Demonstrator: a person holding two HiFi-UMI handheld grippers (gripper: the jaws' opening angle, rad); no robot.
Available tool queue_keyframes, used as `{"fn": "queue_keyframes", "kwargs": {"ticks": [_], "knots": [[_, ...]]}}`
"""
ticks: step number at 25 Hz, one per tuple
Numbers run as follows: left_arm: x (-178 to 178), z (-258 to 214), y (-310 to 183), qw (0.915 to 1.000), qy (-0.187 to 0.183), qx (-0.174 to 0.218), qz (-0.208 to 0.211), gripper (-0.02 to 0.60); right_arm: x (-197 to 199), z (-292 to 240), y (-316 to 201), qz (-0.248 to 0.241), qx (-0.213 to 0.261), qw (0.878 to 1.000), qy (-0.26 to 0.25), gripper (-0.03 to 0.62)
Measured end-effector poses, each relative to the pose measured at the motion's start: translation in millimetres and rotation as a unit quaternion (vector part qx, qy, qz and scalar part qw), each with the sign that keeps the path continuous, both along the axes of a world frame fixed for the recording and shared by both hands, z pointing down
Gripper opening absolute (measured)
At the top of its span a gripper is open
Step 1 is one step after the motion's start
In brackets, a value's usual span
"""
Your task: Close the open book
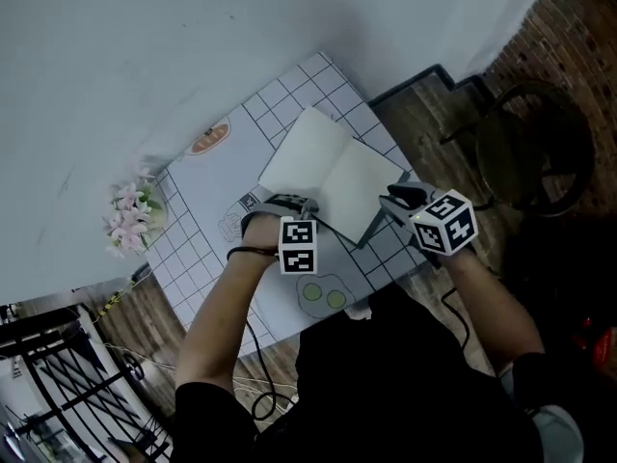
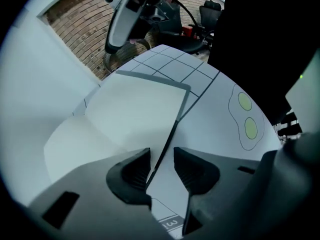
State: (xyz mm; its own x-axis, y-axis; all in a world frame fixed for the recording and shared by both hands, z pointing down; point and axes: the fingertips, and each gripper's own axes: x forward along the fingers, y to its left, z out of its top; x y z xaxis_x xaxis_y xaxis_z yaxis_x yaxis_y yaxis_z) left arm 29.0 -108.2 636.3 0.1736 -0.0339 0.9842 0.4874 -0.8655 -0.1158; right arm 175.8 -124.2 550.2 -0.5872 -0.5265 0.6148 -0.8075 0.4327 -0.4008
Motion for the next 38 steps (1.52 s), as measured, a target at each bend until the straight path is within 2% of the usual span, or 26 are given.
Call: {"fn": "queue_keyframes", "kwargs": {"ticks": [3, 6, 11, 18, 24, 28, 30, 33, 38], "knots": [[6.0, -4.1, -5.8, 0.9985, 0.020, 0.003, -0.051, 0.155, 19.2, 6.1, -14.9, -0.021, -0.006, 1.000, 0.012, 0.132], [7.4, -10.3, -12.2, 0.9927, 0.045, 0.004, -0.112, 0.155, 30.1, 21.6, -31.9, -0.053, -0.023, 0.998, 0.034, 0.164], [8.1, -29.7, -12.4, 0.9842, 0.080, 0.013, -0.157, 0.155, 37.1, 44.9, -58.4, -0.100, -0.044, 0.992, 0.061, 0.196], [10.4, -61.7, -32.3, 0.9448, 0.171, 0.016, -0.279, 0.156, 21.8, 58.6, -74.9, -0.156, -0.070, 0.984, 0.047, 0.222], [6.5, -68.5, -38.2, 0.8966, 0.230, 0.000, -0.378, 0.155, 13.1, 69.8, -82.2, -0.193, -0.085, 0.975, 0.065, 0.233], [0.8, -72.5, -25.7, 0.8708, 0.254, -0.013, -0.421, 0.156, 14.5, 77.4, -82.9, -0.214, -0.086, 0.968, 0.096, 0.214], [-5.1, -71.6, -19.2, 0.8648, 0.255, -0.016, -0.432, 0.155, 15.7, 79.2, -83.6, -0.222, -0.082, 0.965, 0.110, 0.176], [-16.0, -66.6, -12.4, 0.8615, 0.247, -0.017, -0.443, 0.156, 15.6, 79.3, -83.4, -0.228, -0.094, 0.963, 0.107, 0.155], [-29.9, -71.8, -11.2, 0.8538, 0.251, -0.011, -0.456, 0.155, 10.4, 77.1, -80.0, -0.226, -0.123, 0.962, 0.086, 0.164]]}}
